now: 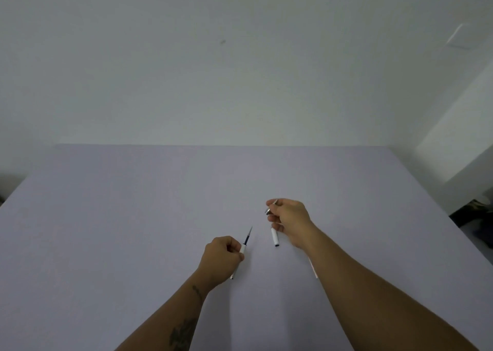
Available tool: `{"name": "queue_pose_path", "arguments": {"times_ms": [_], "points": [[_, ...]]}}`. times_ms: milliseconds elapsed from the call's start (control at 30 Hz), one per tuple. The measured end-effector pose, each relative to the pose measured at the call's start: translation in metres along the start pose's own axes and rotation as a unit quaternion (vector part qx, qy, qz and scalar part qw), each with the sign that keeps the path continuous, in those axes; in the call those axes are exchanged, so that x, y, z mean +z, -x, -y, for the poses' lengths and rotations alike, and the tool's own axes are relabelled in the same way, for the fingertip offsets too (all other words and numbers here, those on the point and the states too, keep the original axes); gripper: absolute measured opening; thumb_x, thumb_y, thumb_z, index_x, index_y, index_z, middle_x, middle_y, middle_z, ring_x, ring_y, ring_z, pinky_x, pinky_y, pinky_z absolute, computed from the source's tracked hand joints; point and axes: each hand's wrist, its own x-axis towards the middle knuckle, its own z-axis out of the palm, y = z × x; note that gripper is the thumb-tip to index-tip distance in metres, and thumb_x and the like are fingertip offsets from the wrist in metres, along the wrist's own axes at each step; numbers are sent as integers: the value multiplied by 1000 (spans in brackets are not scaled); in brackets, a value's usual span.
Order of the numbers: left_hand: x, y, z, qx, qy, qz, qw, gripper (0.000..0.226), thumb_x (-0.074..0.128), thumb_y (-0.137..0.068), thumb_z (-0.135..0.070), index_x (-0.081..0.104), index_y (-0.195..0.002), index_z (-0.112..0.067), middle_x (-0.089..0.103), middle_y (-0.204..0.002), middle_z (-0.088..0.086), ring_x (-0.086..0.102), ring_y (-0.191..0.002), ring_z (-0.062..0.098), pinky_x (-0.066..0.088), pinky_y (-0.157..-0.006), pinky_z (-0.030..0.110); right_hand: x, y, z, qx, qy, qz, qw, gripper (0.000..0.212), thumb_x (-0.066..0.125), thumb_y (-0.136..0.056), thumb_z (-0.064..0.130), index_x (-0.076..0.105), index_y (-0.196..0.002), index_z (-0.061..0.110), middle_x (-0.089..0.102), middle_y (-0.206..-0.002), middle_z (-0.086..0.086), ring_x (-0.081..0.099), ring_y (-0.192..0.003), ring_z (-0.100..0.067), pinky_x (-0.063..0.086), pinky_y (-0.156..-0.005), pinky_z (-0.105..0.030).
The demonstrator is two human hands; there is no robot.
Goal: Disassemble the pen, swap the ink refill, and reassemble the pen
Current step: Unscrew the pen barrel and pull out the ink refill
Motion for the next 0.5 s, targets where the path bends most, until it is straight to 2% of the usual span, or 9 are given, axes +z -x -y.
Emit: {"name": "queue_pose_path", "arguments": {"times_ms": [167,300,400,467,500], "points": [[6,-9,0,-27,21,-15,999,13,68,-82,-9,66,-75,-19,66,-76,0,60,-67,15,50,-62,23,-4,-28,-3,-34,173,16,984,15,62,-79,0,71,-84,10,73,-75,-8,65,-58,-16,55,-63,-28],[7,-17,3,-55,19,-28,998,14,68,-82,-11,64,-72,-21,64,-71,-2,57,-61,13,47,-58,22,5,-54,-19,-18,245,39,969,10,61,-75,1,71,-76,5,76,-79,-13,70,-64,-20,59,-68,-35],[8,-24,6,-78,21,-44,996,14,68,-82,-11,64,-73,-21,63,-69,-3,55,-59,13,45,-55,21,16,-68,-29,-8,276,71,958,12,61,-72,2,69,-74,10,76,-78,-13,74,-76,-26,62,-74,-44],[9,-28,9,-89,16,-56,994,13,67,-82,-11,64,-74,-21,62,-70,-4,55,-60,11,43,-53,19,23,-74,-35,-14,313,89,945,15,58,-71,5,67,-79,14,75,-80,-7,73,-80,-26,61,-61,-38],[9,-29,11,-93,13,-60,994,13,66,-83,-12,64,-74,-21,62,-70,-5,54,-60,10,42,-50,17,27,-75,-38,-21,339,95,936,17,57,-71,7,64,-84,16,72,-84,-4,71,-80,-25,54,-54,-31]]}}
